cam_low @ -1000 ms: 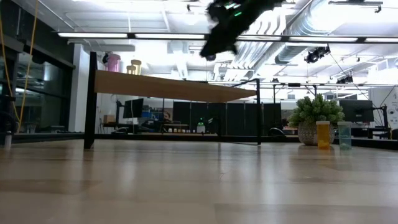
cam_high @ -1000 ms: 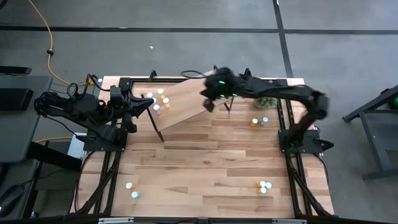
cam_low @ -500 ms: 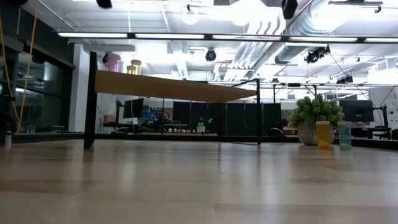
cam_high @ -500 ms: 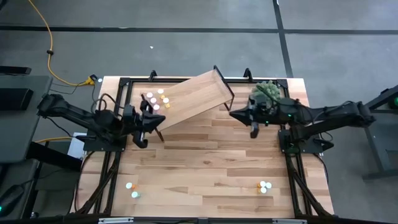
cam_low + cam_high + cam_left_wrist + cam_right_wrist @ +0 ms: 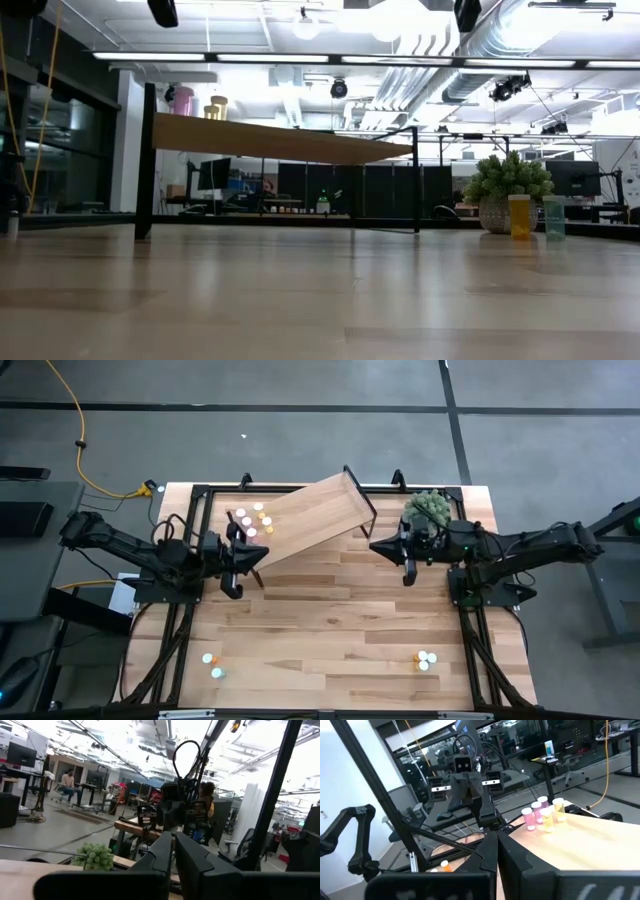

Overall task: Pick and place medicine bottles onto shelf by color
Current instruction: Put the yellow pill bottle on the shelf aligned with the other yellow pill bottles

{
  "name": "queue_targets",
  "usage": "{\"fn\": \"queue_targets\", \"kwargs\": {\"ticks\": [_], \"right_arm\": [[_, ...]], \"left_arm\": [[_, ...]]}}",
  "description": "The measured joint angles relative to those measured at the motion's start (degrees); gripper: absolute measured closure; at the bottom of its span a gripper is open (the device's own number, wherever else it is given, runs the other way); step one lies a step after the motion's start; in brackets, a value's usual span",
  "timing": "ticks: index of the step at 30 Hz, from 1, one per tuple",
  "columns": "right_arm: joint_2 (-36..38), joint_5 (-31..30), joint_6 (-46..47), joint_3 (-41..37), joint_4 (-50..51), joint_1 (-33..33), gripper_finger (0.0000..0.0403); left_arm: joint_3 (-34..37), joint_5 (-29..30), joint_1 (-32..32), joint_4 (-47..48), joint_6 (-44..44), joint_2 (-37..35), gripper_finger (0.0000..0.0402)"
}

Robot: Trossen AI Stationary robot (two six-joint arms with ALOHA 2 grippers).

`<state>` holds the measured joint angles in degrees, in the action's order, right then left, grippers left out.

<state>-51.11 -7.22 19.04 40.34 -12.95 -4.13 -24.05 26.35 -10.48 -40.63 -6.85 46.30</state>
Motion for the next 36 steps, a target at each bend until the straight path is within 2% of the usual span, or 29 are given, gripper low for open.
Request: {"fn": "queue_targets", "kwargs": {"ticks": [5, 8, 11, 17, 21, 25, 29, 32, 36], "right_arm": [[-0.6, -2.1, 2.2, 2.2, 2.5, 0.0, 0.0382], [-2.3, -2.8, 2.5, 6.6, 9.6, 0.0, 0.0331], [-5.2, -3.0, 1.9, 12.9, 19.9, 0.0, 0.0263], [-12.0, -0.7, 3.8, 24.1, 38.7, 0.0, 0.0137], [-15.2, 4.7, 8.8, 29.2, 48.7, 0.0, 0.0094], [-16.7, 13.2, 21.0, 31.7, 61.8, -2.4, 0.0087], [-16.8, 14.9, 39.9, 29.5, 69.7, -11.9, 0.0087], [-16.8, 14.6, 57.7, 26.4, 70.5, -21.5, 0.0087], [-18.3, 12.8, 85.7, 22.6, 66.2, -34.4, 0.0087]], "left_arm": [[0.0, -0.6, 0.0, 0.2, -0.5, -0.3, 0.0346], [0.0, -1.7, 0.0, 0.6, -1.1, -0.9, 0.0302], [-0.1, -1.9, 0.0, 2.3, -2.4, -1.9, 0.0254], [-6.5, -3.7, 0.0, 21.0, -3.5, -3.2, 0.0172], [-11.7, -2.2, 0.0, 31.3, -1.1, -2.6, 0.0146], [-13.5, -1.3, 0.1, 31.3, 1.9, -2.5, 0.0143], [-13.6, -0.3, 0.1, 30.0, 1.5, -2.5, 0.0144], [-13.6, 0.0, 0.1, 30.3, 1.7, -2.5, 0.0144], [-13.6, 0.1, 0.1, 30.5, 2.6, -2.5, 0.0143]]}}
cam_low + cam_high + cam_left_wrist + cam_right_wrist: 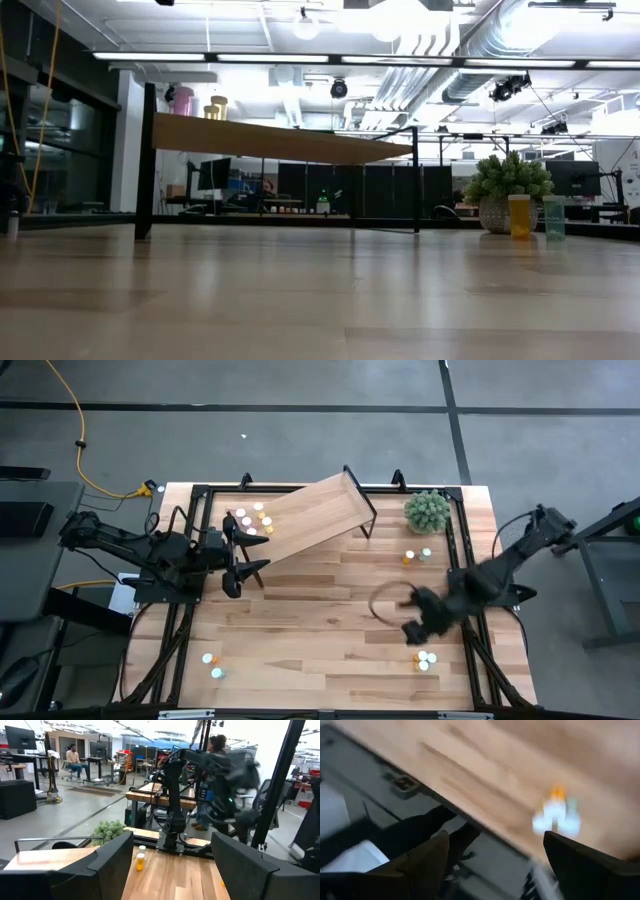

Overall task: Pick and place medicine bottles onto shelf by color
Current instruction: Put the yellow pill bottle on the shelf aligned with the other yellow pill bottles

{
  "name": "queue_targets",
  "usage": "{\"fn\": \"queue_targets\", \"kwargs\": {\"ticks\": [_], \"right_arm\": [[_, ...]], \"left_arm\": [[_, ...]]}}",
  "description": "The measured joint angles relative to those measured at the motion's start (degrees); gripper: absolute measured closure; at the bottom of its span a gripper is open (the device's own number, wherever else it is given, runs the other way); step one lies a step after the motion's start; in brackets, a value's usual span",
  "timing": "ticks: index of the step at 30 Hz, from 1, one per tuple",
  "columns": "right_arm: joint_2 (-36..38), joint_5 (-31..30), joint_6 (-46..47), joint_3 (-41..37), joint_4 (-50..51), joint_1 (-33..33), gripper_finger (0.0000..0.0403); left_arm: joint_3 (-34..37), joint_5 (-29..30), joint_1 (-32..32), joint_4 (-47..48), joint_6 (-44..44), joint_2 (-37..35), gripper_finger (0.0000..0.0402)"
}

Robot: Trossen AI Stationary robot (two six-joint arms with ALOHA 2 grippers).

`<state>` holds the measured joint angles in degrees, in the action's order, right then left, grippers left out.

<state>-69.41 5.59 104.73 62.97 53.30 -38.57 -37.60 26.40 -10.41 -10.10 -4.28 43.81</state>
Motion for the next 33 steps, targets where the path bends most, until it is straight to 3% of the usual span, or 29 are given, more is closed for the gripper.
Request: {"fn": "queue_targets", "kwargs": {"ticks": [3, 5, 9, 20, 33], "right_arm": [[-3.4, -1.3, 17.4, -1.7, -2.8, -7.6, 0.0087], [-6.5, 0.0, 23.4, -2.4, -3.4, -10.6, 0.0087], [-13.6, 5.9, 25.1, -2.3, -4.8, -11.3, 0.0087], [-22.9, 6.5, 25.3, -2.3, -7.5, -8.5, 0.0095], [-24.0, 6.8, 25.3, -2.4, -3.1, -7.9, 0.0210]], "left_arm": [[0.0, 1.1, 0.0, -0.1, 0.0, 0.0, 0.0143], [0.0, 1.6, 0.0, -0.3, 0.0, 0.0, 0.0143], [0.0, 1.7, 0.0, -0.4, 0.0, 0.0, 0.0144], [0.0, 1.8, 0.0, -0.4, 0.0, 0.0, 0.0144], [0.0, 2.8, 0.0, -0.4, 0.0, 0.0, 0.0145]]}}
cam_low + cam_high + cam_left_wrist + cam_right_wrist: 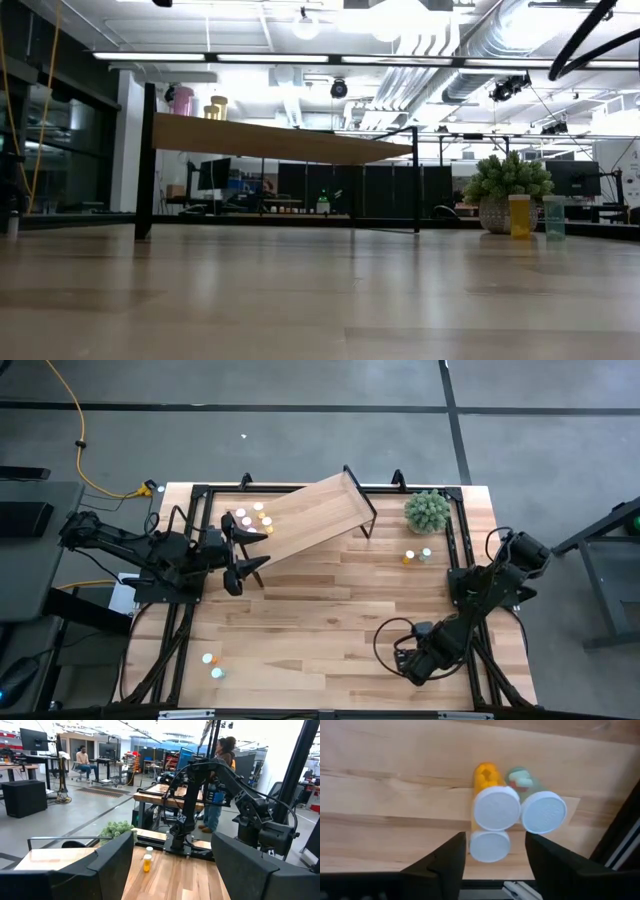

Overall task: Pick and place medicine bottles onto shelf by color
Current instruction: Put the yellow pill bottle on the shelf aligned with the other yellow pill bottles

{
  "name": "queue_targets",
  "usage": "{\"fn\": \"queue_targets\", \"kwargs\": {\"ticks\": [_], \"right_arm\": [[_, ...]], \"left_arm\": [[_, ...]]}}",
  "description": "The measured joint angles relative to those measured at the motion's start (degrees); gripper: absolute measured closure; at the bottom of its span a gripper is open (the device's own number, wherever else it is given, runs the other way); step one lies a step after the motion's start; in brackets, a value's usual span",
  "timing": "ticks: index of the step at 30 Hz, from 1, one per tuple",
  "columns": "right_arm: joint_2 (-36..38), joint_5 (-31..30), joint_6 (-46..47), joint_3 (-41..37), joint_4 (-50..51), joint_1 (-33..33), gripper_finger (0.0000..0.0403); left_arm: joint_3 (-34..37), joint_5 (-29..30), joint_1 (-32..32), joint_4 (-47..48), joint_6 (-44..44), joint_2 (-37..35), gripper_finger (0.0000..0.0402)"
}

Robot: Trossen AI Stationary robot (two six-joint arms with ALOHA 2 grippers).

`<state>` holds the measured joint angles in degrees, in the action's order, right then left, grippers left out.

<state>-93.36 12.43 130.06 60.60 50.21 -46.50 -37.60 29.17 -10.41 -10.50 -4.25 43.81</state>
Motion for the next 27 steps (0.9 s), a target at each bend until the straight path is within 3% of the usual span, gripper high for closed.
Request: {"fn": "queue_targets", "kwargs": {"ticks": [6, 20, 27], "right_arm": [[0.0, 0.0, -0.5, 0.0, -0.4, 0.0, 0.0230], [-1.9, -0.3, -0.2, 0.0, -0.5, 0.0, 0.0233], [-1.9, -0.3, -0.2, 0.0, -0.2, 0.0, 0.0274]], "left_arm": [[0.0, 0.0, 0.0, 0.0, 0.0, 0.0, 0.0145], [0.0, 0.0, 0.0, 0.0, 0.0, 0.0, 0.0145], [0.0, 0.0, 0.0, 0.0, 0.0, 0.0, 0.0145]]}}
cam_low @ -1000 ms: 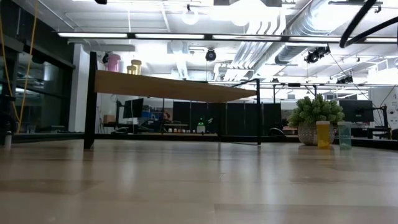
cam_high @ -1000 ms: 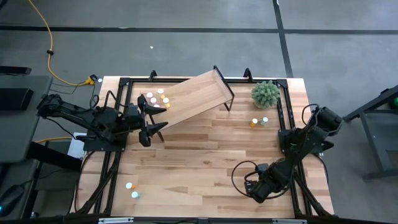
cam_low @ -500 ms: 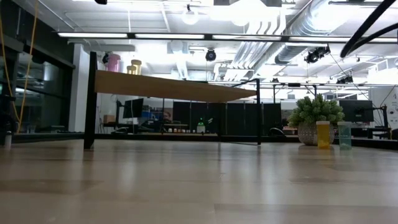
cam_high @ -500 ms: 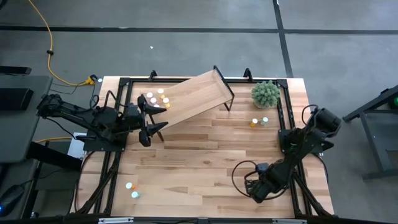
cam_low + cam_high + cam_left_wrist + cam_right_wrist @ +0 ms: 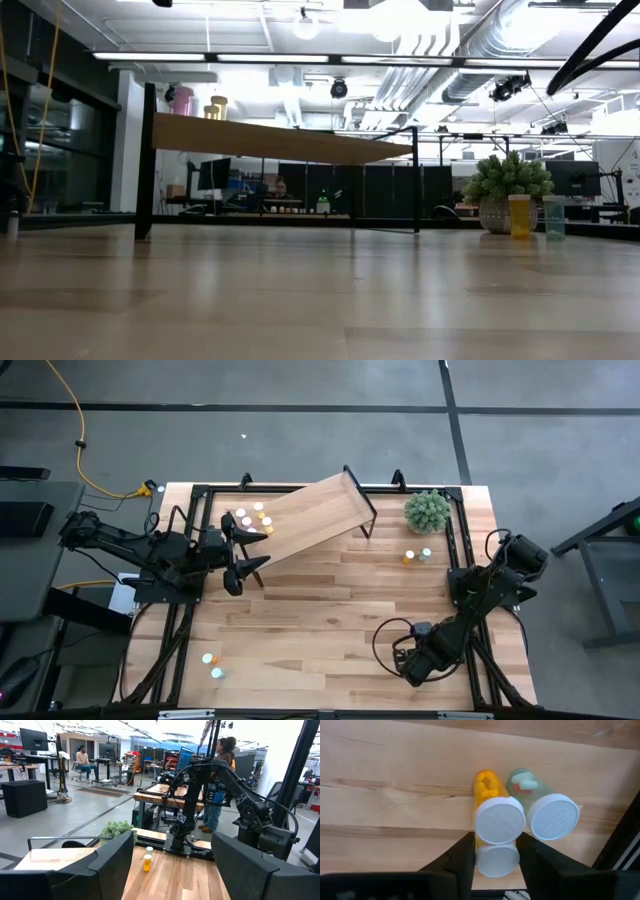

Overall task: Pick and place medicine bottles onto shelf by color
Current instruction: Put the yellow pill bottle on the shelf aligned with the other yellow pill bottles

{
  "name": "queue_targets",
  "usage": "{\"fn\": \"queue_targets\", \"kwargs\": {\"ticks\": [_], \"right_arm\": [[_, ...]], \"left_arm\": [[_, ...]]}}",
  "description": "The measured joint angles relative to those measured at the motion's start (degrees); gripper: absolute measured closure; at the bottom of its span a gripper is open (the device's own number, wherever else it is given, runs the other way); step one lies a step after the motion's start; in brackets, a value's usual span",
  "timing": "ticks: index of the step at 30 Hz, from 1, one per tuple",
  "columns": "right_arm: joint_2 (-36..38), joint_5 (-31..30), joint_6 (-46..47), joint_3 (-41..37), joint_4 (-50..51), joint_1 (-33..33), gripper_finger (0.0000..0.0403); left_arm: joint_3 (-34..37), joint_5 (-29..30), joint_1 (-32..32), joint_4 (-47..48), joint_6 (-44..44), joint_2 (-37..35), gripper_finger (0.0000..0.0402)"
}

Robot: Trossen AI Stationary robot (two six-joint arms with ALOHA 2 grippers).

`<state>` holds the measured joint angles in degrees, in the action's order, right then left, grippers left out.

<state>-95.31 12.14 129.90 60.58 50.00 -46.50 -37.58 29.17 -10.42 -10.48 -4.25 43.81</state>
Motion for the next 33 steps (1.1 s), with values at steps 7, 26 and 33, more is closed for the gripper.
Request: {"fn": "queue_targets", "kwargs": {"ticks": [7, 26, 33], "right_arm": [[0.0, 0.0, -1.8, 0.1, -2.5, 0.0, 0.0299], [8.4, -17.8, -57.3, 34.8, 22.6, 17.7, 0.0294], [2.8, -21.7, -80.7, 52.2, 34.6, 39.6, 0.0294]], "left_arm": [[0.0, 0.0, 0.0, 0.0, 0.0, 0.0, 0.0145], [0.0, 0.0, 0.0, -1.1, -1.4, 0.0, 0.0145], [0.0, 0.0, 0.0, -5.3, -1.5, 0.0, 0.0145]]}}
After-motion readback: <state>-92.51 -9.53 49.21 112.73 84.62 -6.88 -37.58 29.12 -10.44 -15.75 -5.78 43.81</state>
